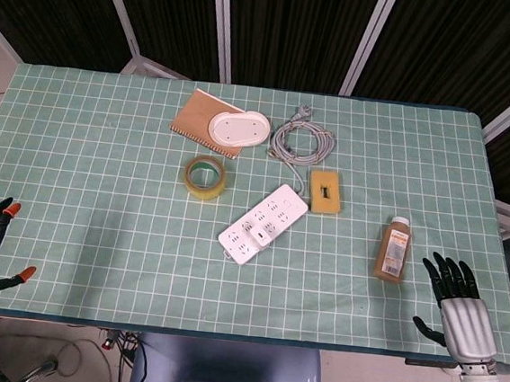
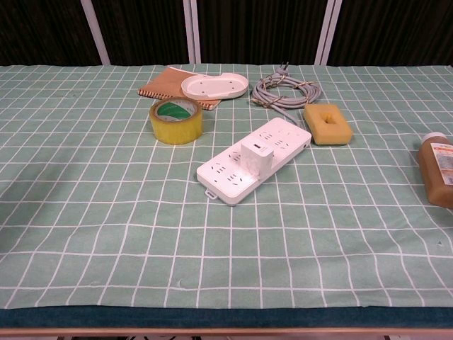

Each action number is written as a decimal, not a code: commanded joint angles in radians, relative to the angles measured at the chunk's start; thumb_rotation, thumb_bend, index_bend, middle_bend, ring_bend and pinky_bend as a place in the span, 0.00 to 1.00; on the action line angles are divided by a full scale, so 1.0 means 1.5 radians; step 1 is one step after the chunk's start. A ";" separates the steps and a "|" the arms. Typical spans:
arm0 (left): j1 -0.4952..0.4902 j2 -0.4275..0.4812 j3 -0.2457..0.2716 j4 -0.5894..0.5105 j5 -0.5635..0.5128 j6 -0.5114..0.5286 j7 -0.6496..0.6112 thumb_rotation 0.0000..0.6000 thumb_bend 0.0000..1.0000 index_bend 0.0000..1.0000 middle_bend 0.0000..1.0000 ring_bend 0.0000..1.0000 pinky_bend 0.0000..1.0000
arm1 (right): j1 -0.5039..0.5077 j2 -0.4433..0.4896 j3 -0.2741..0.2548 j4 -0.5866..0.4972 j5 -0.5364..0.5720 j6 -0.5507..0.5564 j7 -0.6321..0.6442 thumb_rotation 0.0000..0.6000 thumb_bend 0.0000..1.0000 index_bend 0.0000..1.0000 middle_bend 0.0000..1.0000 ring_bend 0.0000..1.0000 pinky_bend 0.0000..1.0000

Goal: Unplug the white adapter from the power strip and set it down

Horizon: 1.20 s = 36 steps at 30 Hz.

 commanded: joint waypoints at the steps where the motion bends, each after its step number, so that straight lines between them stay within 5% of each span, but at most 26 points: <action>1: -0.001 0.000 -0.002 0.000 -0.001 -0.002 0.002 1.00 0.06 0.00 0.00 0.00 0.03 | 0.001 -0.004 0.000 0.004 0.001 -0.004 -0.009 1.00 0.23 0.00 0.00 0.00 0.00; 14: -0.010 -0.010 0.011 -0.004 0.014 -0.024 0.025 1.00 0.07 0.00 0.00 0.00 0.03 | 0.003 -0.011 0.000 0.001 0.002 -0.009 -0.018 1.00 0.23 0.00 0.00 0.00 0.00; 19: -0.042 -0.012 0.017 -0.030 0.041 -0.065 0.062 1.00 0.19 0.00 0.00 0.00 0.04 | 0.013 -0.007 0.009 -0.012 0.007 -0.021 -0.028 1.00 0.23 0.00 0.00 0.00 0.00; 24: -0.109 -0.018 0.006 -0.104 0.066 -0.153 0.129 1.00 0.34 0.04 0.02 0.00 0.07 | 0.037 0.014 0.032 -0.065 0.009 -0.035 -0.063 1.00 0.24 0.00 0.00 0.00 0.00; 36: -0.293 -0.144 -0.057 -0.180 -0.006 -0.426 0.302 1.00 0.46 0.05 0.04 0.00 0.08 | 0.124 0.069 0.104 -0.230 0.051 -0.123 -0.232 1.00 0.23 0.00 0.00 0.00 0.00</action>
